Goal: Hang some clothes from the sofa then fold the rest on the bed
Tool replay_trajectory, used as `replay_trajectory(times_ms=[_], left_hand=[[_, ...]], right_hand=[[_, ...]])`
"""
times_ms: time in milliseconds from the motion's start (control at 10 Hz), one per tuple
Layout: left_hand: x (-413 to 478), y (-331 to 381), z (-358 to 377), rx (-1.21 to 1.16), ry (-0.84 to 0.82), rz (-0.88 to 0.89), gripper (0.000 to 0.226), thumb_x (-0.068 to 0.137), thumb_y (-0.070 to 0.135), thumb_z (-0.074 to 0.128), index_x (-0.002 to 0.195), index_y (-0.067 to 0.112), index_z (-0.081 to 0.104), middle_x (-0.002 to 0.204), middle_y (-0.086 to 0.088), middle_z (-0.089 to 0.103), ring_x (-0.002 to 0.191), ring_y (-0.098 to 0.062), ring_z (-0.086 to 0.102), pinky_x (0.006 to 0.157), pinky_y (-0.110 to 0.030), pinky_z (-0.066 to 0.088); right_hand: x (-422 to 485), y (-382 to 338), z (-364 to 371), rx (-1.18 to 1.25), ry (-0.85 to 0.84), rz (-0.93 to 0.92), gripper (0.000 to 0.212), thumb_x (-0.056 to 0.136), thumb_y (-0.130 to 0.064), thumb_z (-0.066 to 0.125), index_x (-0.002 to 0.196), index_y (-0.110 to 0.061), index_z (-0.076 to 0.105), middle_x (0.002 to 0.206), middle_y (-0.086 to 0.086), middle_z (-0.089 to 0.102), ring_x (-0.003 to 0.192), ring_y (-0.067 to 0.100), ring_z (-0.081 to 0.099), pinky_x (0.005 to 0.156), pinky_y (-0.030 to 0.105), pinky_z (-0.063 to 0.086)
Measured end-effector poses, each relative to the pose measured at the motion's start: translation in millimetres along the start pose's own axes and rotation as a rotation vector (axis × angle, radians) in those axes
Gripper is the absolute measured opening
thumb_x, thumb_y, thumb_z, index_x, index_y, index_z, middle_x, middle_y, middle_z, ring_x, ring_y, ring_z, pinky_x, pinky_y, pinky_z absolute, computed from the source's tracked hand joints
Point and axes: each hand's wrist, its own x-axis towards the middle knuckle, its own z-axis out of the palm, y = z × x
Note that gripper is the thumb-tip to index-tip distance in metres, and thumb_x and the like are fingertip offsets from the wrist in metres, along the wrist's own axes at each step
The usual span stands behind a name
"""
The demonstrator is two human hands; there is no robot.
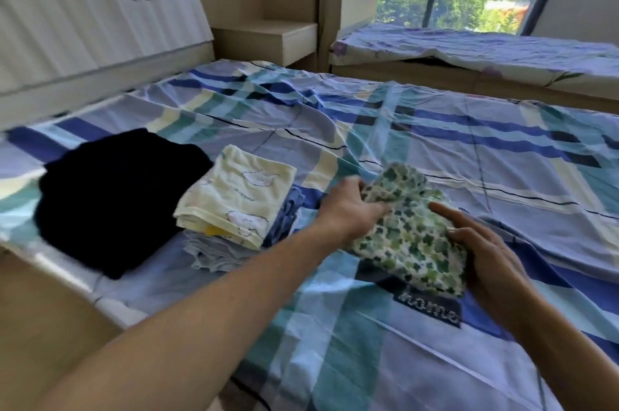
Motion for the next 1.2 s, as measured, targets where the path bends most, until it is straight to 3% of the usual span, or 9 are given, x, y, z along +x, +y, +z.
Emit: replay_trajectory(times_ms=[300,400,500,600,700,800,900,1100,1200], left_hand=[[5,-20,-196,-0.118,0.37,-0.075,0.064,0.088,0.056,0.067,0.132,0.013,0.057,0.124,0.003,0.063,0.105,-0.018,0.063,0.085,-0.032,0.05],[8,-64,-219,0.06,0.353,-0.185,0.053,0.091,0.054,0.066,0.126,0.014,0.059,0.123,-0.001,0.064,0.106,-0.024,0.063,0.086,-0.032,0.048],[7,-105,-218,0.661,0.359,-0.209,0.042,0.094,0.05,0.062,0.117,0.016,0.056,0.112,-0.007,0.059,0.101,-0.029,0.059,0.082,-0.036,0.048],[0,-110,-213,0.834,0.434,0.318,0.035,0.097,0.028,0.056,0.131,0.019,0.058,0.134,-0.007,0.055,0.124,-0.031,0.051,0.1,-0.044,0.043],[-3,-102,-205,0.84,0.09,0.487,0.055,0.098,0.051,0.043,0.146,0.026,0.048,0.159,0.001,0.036,0.149,-0.021,0.027,0.121,-0.043,0.024],[4,-113,-196,0.985,-0.153,0.331,0.103,0.074,0.094,0.006,0.159,0.036,0.012,0.168,0.005,-0.006,0.154,-0.014,-0.013,0.126,-0.04,-0.005],[10,-129,-194,0.941,-0.257,0.212,0.121,0.056,0.103,-0.003,0.158,0.039,-0.003,0.167,0.006,-0.015,0.152,-0.012,-0.019,0.122,-0.033,-0.012],[-1,-110,-200,0.889,-0.08,0.243,0.113,0.065,0.1,0.013,0.157,0.036,0.025,0.165,0.006,0.022,0.153,-0.014,0.018,0.125,-0.041,0.014],[-19,-82,-182,0.639,0.134,0.358,0.078,0.084,0.074,0.045,0.145,0.025,0.048,0.148,0.006,0.05,0.133,-0.009,0.045,0.105,-0.029,0.036]], right_hand=[[53,-43,179,-0.167,-0.203,-0.156,0.051,0.085,0.0,0.073,0.127,-0.029,0.069,0.127,0.01,0.065,0.092,0.025,0.073,0.075,0.032,0.06],[69,-21,219,-0.29,-0.231,-0.051,0.06,0.084,0.0,0.076,0.136,-0.024,0.06,0.127,0.011,0.061,0.078,0.018,0.068,0.058,0.022,0.055],[77,9,226,-0.611,-0.242,0.059,0.072,0.083,-0.014,0.082,0.146,-0.022,0.047,0.123,0.012,0.055,0.081,0.019,0.063,0.062,0.026,0.054],[78,17,219,-0.954,-0.145,-0.069,0.078,0.083,-0.035,0.081,0.149,-0.025,0.041,0.14,0.012,0.039,0.116,0.03,0.056,0.097,0.036,0.05],[71,15,221,-1.17,-0.022,-0.411,0.072,0.089,-0.041,0.071,0.15,-0.024,0.037,0.142,0.008,0.03,0.132,0.029,0.042,0.111,0.042,0.04],[74,22,228,-1.176,-0.115,-0.617,0.07,0.098,-0.047,0.055,0.157,-0.026,0.026,0.162,0.004,0.018,0.148,0.029,0.025,0.12,0.049,0.028],[79,41,229,-1.348,-0.333,-0.416,0.068,0.104,-0.054,0.035,0.162,-0.029,0.009,0.17,0.001,-0.006,0.156,0.02,-0.008,0.124,0.049,-0.001],[70,35,215,-1.085,-0.314,-0.439,0.071,0.103,-0.052,0.045,0.161,-0.024,0.017,0.169,0.002,0.013,0.154,0.02,0.015,0.124,0.047,0.02],[53,13,195,-0.878,-0.214,-0.431,0.07,0.1,-0.045,0.056,0.159,-0.024,0.025,0.164,-0.001,0.029,0.148,0.019,0.031,0.12,0.039,0.029]])
